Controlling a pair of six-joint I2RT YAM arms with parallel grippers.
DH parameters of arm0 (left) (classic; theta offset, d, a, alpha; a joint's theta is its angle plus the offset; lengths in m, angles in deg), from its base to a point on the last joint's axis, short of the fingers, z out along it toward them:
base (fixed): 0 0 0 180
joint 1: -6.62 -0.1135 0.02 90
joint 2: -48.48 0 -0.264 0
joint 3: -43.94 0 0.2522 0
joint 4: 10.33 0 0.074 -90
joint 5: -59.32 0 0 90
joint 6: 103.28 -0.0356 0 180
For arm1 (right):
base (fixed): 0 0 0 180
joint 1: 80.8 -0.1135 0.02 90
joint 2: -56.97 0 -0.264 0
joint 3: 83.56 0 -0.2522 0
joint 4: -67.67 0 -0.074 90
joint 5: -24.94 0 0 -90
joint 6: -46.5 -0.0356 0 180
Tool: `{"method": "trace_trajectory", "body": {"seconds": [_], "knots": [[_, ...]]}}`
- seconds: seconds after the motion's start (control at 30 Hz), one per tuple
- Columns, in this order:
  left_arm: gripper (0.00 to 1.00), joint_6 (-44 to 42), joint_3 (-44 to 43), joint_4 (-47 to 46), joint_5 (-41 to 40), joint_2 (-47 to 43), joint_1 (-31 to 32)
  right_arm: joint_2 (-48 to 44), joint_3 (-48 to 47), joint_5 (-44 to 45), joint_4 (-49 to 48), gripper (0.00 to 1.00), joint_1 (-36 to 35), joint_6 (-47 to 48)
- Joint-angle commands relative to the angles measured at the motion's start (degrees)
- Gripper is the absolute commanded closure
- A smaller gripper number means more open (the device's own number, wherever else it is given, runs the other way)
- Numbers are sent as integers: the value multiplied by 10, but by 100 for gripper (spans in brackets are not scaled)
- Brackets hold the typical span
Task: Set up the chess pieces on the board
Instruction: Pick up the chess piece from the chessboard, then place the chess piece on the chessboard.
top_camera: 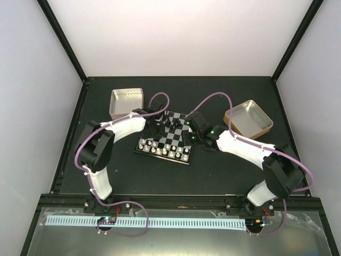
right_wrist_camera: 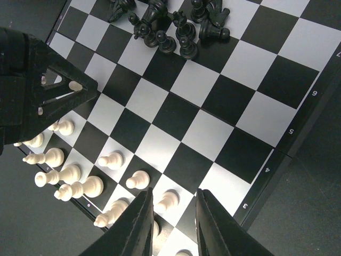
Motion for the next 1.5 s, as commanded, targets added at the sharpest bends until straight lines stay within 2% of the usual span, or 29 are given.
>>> {"method": "trace_trajectory", "body": {"seconds": [0.0,0.27,0.87,1.47], "knots": [[77,-13,-24,0,-9,0,-2,-10,-5,-2,-8,77,3,-2],[92,-15,-13,2,-7,-3,-1,-8,-6,-3,-8,79,3,-3],[92,-16,21,59,-26,-49,73,3,-5,-10,-12,79,2,-2],[90,-17,20,61,-22,-36,77,8,-6,-13,-11,79,2,-2]]}}
